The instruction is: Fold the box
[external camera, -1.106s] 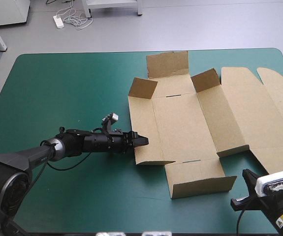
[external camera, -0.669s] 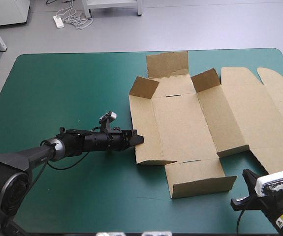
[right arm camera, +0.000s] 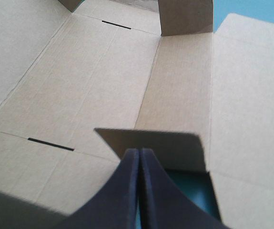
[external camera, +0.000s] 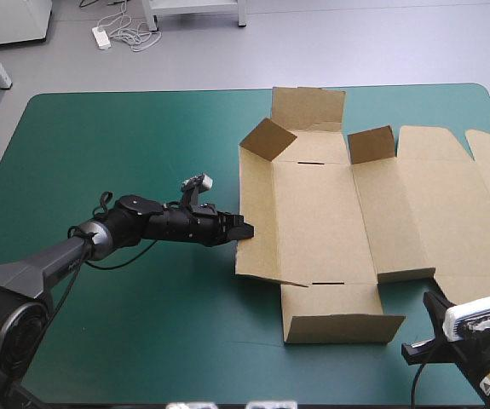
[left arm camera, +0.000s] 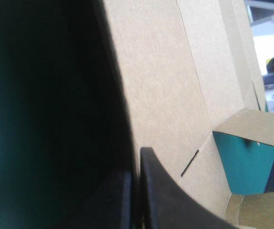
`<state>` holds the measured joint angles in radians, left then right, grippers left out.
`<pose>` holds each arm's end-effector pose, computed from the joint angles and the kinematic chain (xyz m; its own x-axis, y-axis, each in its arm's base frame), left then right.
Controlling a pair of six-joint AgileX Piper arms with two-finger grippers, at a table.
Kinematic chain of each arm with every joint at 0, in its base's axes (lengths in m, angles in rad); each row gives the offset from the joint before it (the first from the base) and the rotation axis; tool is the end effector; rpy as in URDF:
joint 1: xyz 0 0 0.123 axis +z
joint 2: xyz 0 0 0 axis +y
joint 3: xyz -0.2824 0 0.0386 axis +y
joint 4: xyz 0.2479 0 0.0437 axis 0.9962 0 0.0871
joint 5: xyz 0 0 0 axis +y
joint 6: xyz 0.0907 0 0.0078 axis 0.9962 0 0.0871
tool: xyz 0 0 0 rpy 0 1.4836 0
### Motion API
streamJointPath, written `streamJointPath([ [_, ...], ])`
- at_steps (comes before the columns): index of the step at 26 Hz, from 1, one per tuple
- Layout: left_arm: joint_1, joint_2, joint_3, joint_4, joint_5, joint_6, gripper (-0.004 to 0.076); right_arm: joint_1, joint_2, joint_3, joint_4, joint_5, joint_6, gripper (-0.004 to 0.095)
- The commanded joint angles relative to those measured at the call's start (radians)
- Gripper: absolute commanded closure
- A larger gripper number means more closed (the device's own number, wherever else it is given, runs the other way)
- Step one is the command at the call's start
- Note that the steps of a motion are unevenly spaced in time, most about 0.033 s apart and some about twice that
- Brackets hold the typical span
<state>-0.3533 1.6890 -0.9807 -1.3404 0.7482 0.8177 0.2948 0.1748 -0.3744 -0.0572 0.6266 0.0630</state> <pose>0.2927 -0.1723 0.2205 -0.9165 -0.0045 -0.4000 0.3160 0.6048 -0.7310 0.0475 0.0112 0.2717 -0.3225 -0.0805 -0.9431 -0.2548 0.9670 0.0046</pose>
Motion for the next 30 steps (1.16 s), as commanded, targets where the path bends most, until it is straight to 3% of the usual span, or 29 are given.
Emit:
streamJointPath([
  [1,-0.004,-0.105,-0.105,0.227,0.069,-0.137,0.0733,0.002,0.019,-0.055,-0.02,-0.07,-0.008,0.0927],
  [3,-0.004,-0.177,-0.213,0.51,0.109,-0.3,0.0733,0.0,0.019,-0.086,-0.02,-0.07,0.009,0.0925],
  [5,-0.004,-0.207,-0.273,0.63,0.149,-0.361,0.0733,0.0,0.019,-0.103,-0.02,-0.064,0.01,0.0925],
  [12,-0.004,-0.255,-0.558,1.067,0.395,-0.457,0.0733,0.0,0.088,-0.226,-0.018,0.049,0.071,0.0924],
  [21,-0.009,-0.251,-0.71,1.354,0.403,-0.372,0.0733,0.0,0.209,-0.326,-0.008,0.197,0.086,0.0919],
  [30,-0.178,-0.226,-0.72,1.556,0.39,-0.244,0.0733,0.0,0.229,-0.355,0.034,0.217,0.089,0.0919],
])
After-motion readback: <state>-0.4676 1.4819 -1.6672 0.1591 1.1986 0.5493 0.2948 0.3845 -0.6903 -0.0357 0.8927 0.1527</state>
